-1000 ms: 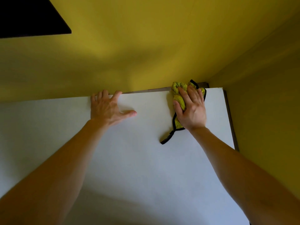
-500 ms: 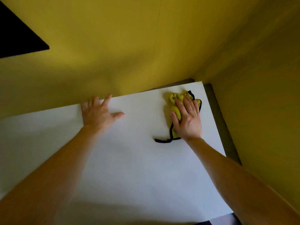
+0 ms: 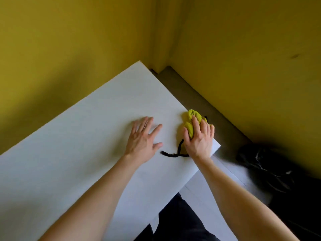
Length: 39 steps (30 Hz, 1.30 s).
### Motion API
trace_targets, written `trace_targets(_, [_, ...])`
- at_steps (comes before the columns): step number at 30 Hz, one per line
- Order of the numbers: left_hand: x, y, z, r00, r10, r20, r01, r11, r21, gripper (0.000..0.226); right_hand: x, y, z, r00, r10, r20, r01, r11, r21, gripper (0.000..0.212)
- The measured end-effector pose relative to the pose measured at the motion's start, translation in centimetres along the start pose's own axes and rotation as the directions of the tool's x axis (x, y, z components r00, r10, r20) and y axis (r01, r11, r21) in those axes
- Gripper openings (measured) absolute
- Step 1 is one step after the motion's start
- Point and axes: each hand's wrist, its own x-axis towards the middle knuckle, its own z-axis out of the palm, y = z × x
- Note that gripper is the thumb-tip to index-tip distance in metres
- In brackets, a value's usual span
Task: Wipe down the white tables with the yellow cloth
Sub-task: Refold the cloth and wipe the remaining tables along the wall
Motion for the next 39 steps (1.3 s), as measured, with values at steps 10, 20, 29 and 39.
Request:
trace_targets(10, [12.2, 5.9, 0.3, 0.972, 0.207, -0.11, -0.208, 0.978, 0.007, 0.047, 1.2, 3.0, -0.9, 0.968, 0.242, 0.068, -0.244, 0.969, 0.03, 0.07])
trace_targets(20, [20.8, 7.5, 3.1, 0.931, 0.19, 0.31, -0.277, 0.924, 0.266, 0.081, 2.8, 4.4, -1.4, 0.938, 0.276, 0.211, -0.297, 0.952, 0.073, 0.058])
trace_targets(29, [20.8, 7.7, 3.6, 0.966, 0.066, 0.252, -0.154, 0.924, 0.349, 0.066, 3.0, 4.2, -1.5, 0.955, 0.244, 0.171, -0.264, 0.959, 0.106, 0.061])
trace_targets(39, [21.9, 7.8, 2.9, 0.978, 0.075, 0.197, -0.139, 0.932, 0.334, 0.058, 5.3, 4.4, -1.5, 0.945, 0.249, 0.212, -0.272, 0.958, 0.087, 0.061])
